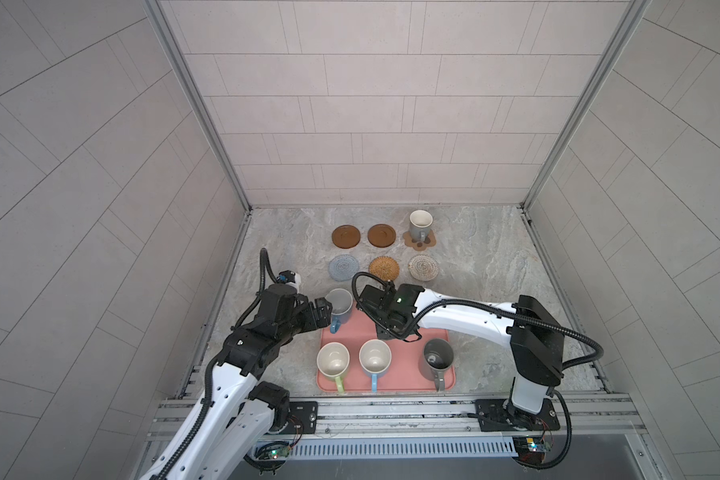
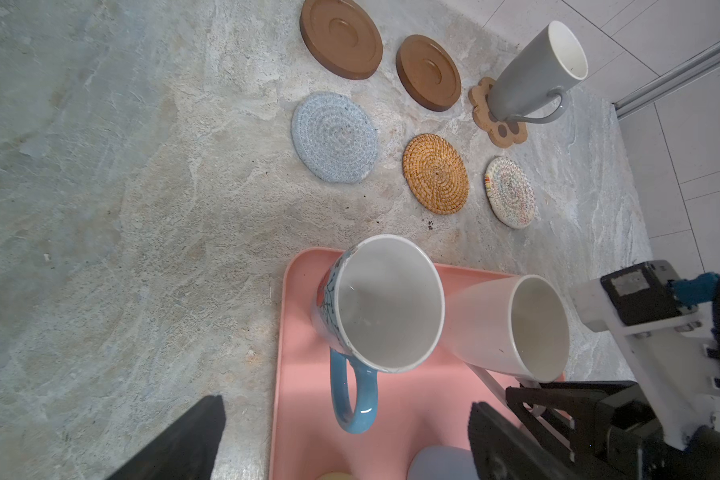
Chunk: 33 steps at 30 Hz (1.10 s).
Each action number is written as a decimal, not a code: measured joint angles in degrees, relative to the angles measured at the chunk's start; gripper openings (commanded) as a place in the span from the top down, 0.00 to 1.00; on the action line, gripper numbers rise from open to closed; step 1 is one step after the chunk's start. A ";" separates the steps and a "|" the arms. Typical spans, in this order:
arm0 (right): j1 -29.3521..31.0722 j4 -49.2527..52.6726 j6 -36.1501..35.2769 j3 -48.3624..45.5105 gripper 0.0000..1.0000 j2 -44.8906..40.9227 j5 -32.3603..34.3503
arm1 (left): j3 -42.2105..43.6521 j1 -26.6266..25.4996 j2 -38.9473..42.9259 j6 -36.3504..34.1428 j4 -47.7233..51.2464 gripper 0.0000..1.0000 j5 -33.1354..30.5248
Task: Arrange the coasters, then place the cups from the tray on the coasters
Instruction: 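Lift the white mug off the pink tray with right gripper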
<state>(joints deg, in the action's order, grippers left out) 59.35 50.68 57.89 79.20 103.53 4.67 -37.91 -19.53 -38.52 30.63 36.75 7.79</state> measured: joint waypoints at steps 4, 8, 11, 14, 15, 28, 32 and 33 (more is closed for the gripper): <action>0.00 -0.35 -0.22 -0.13 0.84 0.00 0.42 | 0.02 0.00 0.00 0.00 -0.02 0.01 0.04; 0.00 -0.50 -0.48 -0.33 0.87 0.00 1.07 | 0.02 0.00 0.02 0.00 -0.02 0.01 0.04; 0.00 -0.57 -0.85 -0.42 0.88 -0.02 1.75 | 0.02 0.00 0.04 0.02 -0.02 0.01 0.04; 0.00 -0.72 -1.38 -0.52 0.89 -0.02 2.43 | 0.02 0.00 0.04 0.02 -0.02 0.01 0.04; 0.00 -0.87 -1.62 -0.59 0.88 -0.02 2.67 | 0.02 0.00 0.07 0.02 -0.02 0.01 0.04; 0.00 -3.58 -3.48 -1.97 0.82 -0.46 4.72 | 0.48 0.00 0.76 0.46 0.00 0.01 0.04; 0.00 -4.66 -3.65 -2.54 0.80 -0.48 5.22 | 0.57 0.00 0.76 0.48 0.00 0.01 0.04; 0.00 -4.85 -3.69 -2.58 0.79 -0.48 5.31 | 0.57 0.00 0.76 0.48 0.00 0.01 0.04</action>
<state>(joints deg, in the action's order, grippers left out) 59.35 45.82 54.19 76.62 103.04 9.98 -37.34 -19.53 -37.76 31.11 36.75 7.84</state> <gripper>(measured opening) 0.199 0.990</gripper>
